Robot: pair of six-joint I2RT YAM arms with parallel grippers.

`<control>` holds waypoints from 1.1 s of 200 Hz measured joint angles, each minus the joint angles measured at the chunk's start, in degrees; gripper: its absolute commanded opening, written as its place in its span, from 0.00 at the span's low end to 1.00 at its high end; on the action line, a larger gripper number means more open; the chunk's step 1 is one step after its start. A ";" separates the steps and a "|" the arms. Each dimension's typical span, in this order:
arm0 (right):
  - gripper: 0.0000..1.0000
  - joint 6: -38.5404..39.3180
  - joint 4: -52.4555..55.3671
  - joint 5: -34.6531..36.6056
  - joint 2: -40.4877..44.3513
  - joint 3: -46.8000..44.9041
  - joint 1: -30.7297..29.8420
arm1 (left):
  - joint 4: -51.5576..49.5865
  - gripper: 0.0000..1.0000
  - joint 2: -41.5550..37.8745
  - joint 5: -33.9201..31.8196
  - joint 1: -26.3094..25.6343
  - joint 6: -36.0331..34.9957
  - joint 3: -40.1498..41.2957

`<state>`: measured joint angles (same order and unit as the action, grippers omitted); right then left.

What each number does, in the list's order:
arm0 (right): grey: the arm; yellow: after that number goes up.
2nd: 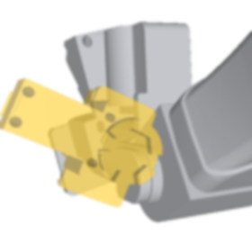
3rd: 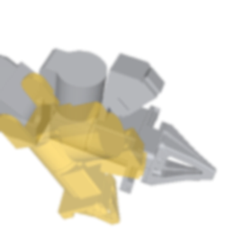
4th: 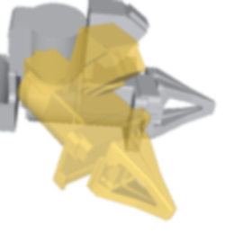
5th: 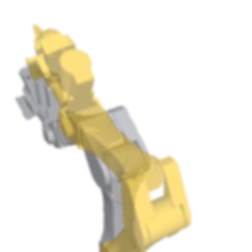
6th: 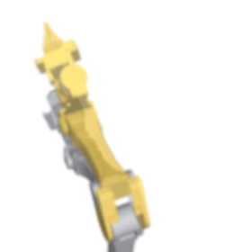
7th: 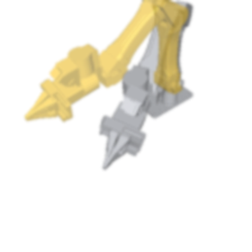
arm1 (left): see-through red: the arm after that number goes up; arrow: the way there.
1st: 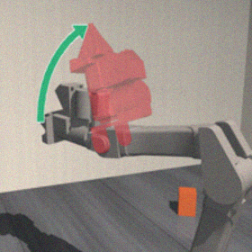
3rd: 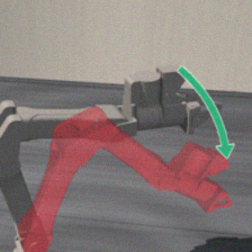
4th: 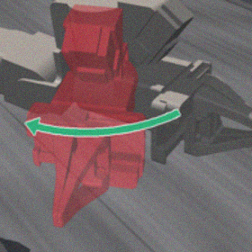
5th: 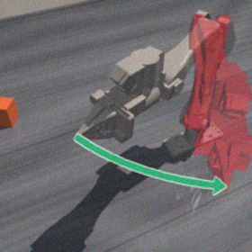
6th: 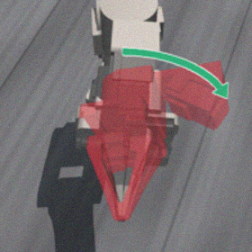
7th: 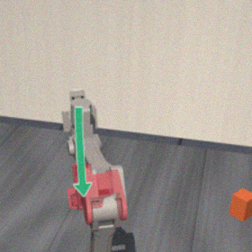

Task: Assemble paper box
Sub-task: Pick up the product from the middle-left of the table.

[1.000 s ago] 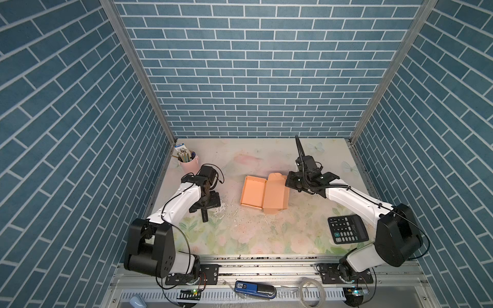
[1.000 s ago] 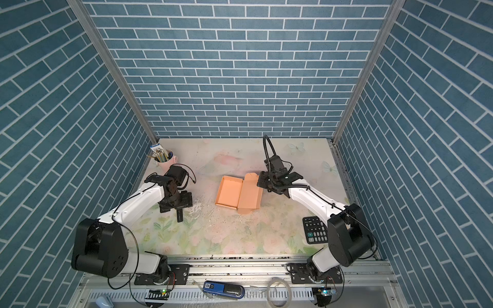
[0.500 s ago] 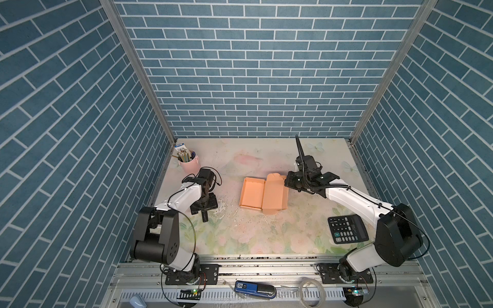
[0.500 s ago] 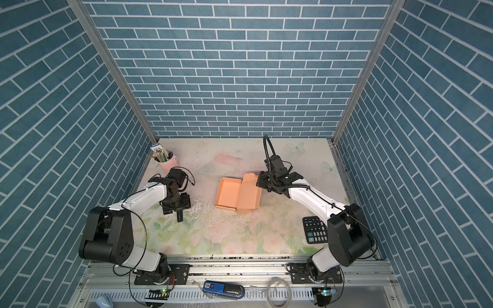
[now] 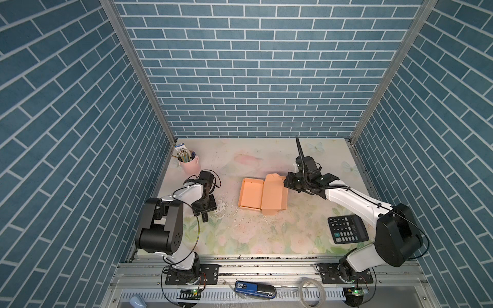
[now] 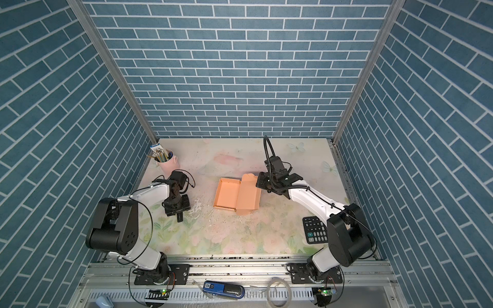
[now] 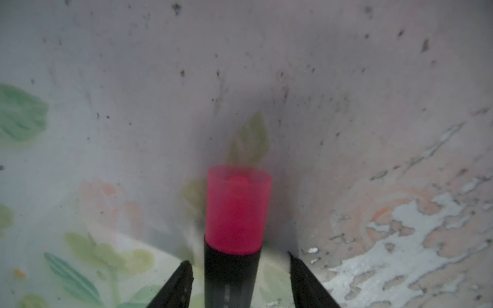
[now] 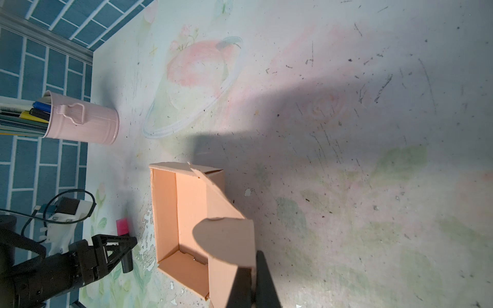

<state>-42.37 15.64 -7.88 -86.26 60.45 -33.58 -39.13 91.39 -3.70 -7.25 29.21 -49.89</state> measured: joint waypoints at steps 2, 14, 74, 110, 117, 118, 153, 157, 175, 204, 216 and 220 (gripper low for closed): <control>0.00 0.07 0.00 -0.02 0.00 0.00 0.00 | 0.07 0.56 0.00 0.00 0.00 -0.09 0.00; 0.00 0.33 -0.26 -0.11 0.00 -0.09 0.00 | 0.44 0.50 0.13 0.09 0.00 0.11 -0.02; 0.00 0.46 -1.11 -0.35 0.04 -0.52 0.04 | 2.19 0.36 0.44 1.01 0.04 0.37 0.04; 0.00 0.48 -1.36 -0.33 0.07 -0.83 0.09 | 3.34 0.33 0.44 2.10 0.09 0.22 0.15; 0.00 0.46 -1.49 -0.31 0.09 -0.96 0.11 | 3.52 0.32 0.44 2.29 0.09 0.15 0.17; 0.00 0.46 -1.49 -0.31 0.09 -0.96 0.11 | 3.56 0.32 0.44 2.36 0.09 0.13 0.17; 0.00 0.48 -1.55 -0.31 0.09 -1.16 0.17 | 4.09 0.32 0.44 2.38 -1.01 -0.26 0.22; 0.00 0.46 -1.55 -0.31 0.09 -1.16 0.17 | 4.11 0.32 0.44 2.34 -1.25 -0.28 0.22; 0.00 0.46 -1.55 -0.31 0.09 -1.16 0.22 | 4.00 0.32 0.37 1.77 -2.95 -0.63 0.20; 0.00 0.46 -1.84 -0.26 0.09 -1.49 0.24 | 2.10 0.32 -0.04 1.38 -5.86 -1.62 -0.68; 0.00 0.46 -2.01 -0.26 0.09 -1.77 0.26 | 0.92 0.32 -0.39 1.01 -6.88 -2.10 -1.95; 0.00 0.46 -2.08 -0.24 0.09 -1.84 0.28 | 0.57 0.32 -0.48 0.87 -7.19 -2.32 -2.47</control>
<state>-41.91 13.56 -8.12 -86.17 58.61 -33.30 -38.57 90.91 -2.83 -14.44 26.89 -52.36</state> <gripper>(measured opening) 0.050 0.320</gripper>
